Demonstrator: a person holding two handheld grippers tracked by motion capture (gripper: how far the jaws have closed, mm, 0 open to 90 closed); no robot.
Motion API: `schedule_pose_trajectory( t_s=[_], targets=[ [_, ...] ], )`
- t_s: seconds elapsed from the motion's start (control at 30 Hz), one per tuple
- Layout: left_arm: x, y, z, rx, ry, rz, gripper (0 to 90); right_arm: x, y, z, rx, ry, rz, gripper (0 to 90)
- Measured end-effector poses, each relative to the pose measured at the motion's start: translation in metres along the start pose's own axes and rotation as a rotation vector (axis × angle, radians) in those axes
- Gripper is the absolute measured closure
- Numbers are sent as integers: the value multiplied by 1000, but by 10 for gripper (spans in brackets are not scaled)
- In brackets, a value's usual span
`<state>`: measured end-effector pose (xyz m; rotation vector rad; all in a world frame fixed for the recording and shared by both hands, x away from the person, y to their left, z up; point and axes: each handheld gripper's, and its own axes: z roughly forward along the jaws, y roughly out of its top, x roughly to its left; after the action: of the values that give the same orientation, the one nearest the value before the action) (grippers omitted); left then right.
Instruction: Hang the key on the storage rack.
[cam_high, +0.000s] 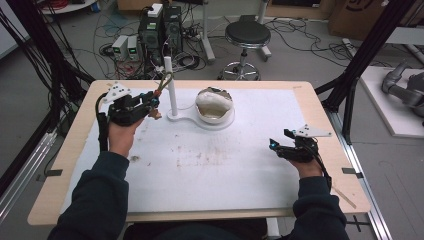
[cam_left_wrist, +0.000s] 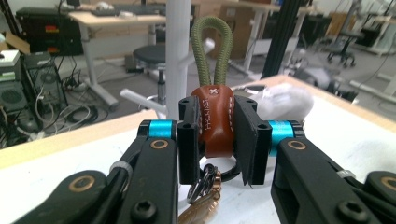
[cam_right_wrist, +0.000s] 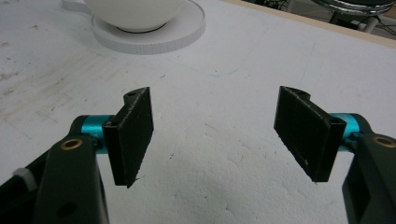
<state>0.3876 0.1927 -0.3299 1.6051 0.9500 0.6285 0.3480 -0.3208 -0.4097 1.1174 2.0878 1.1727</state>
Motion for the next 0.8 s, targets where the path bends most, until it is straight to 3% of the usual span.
schedule_pose_trajectory(
  t_s=[0.2,0.43,0.57,0.7,0.8],
  targets=[
    [4,-5,11,50,30,-12,717,1,0,0,0,0,1,288],
    [6,-13,26,118,34,-14,714,1,0,1,3,-1,1,287],
    [4,-16,31,131,33,-13,708,1,0,0,2,1,2,288],
    [5,-20,33,155,15,-26,654,0,-1,-1,2,0,0,288],
    [9,-30,26,129,-5,-60,511,-2,-2,-2,1,-1,4,288]
  ],
)
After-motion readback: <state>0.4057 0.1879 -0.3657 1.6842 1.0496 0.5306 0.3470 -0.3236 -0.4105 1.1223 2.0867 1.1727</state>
